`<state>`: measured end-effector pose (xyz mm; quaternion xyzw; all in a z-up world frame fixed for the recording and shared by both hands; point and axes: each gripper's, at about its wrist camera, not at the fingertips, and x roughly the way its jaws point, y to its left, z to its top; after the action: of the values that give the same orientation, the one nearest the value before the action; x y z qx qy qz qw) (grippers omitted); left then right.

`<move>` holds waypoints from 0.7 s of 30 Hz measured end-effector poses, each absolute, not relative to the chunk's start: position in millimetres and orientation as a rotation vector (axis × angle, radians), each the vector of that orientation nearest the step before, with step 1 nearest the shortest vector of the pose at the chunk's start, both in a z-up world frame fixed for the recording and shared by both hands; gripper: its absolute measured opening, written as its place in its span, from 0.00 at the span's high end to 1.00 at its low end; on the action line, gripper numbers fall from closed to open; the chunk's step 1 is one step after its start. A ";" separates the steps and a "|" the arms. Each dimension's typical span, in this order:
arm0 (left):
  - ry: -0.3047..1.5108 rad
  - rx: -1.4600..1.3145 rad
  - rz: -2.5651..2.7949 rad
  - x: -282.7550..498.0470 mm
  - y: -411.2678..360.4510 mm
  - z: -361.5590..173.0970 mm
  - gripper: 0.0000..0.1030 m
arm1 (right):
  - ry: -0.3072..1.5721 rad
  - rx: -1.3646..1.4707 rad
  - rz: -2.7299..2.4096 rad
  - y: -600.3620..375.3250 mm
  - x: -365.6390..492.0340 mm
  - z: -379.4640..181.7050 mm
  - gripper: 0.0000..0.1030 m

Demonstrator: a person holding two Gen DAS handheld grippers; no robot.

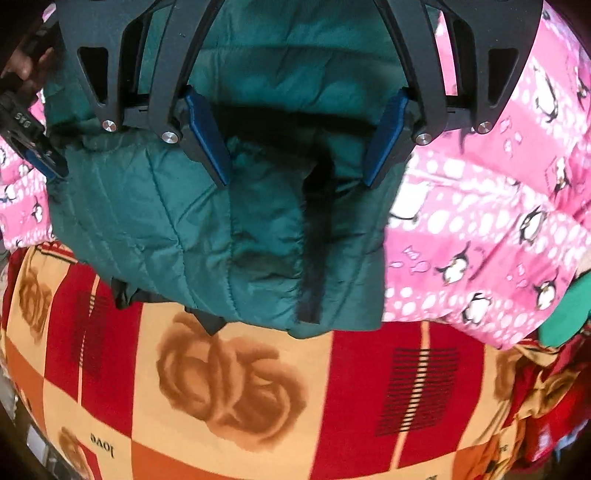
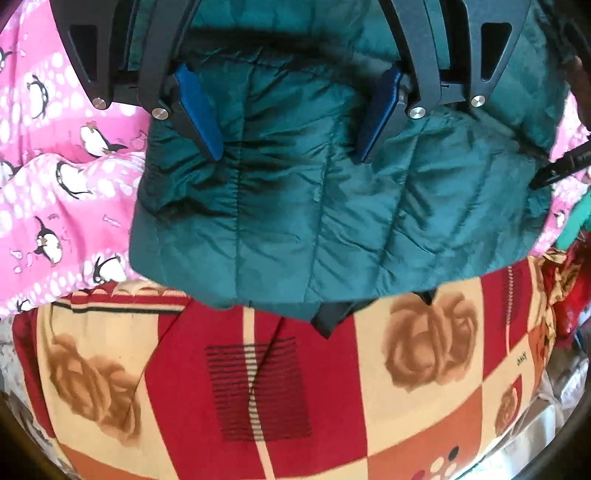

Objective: Fold large clothes

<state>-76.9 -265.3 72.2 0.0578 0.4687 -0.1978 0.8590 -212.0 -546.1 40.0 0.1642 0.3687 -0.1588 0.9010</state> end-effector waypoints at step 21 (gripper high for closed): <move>0.960 0.149 -0.408 -176.4 -182.8 86.3 0.28 | 0.729 0.479 -0.302 -517.3 -348.5 47.3 0.30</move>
<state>-176.4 -182.8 86.3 0.0711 0.4580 -0.1946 0.8645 -348.5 -517.3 47.3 0.2313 0.3516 -0.1456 0.8954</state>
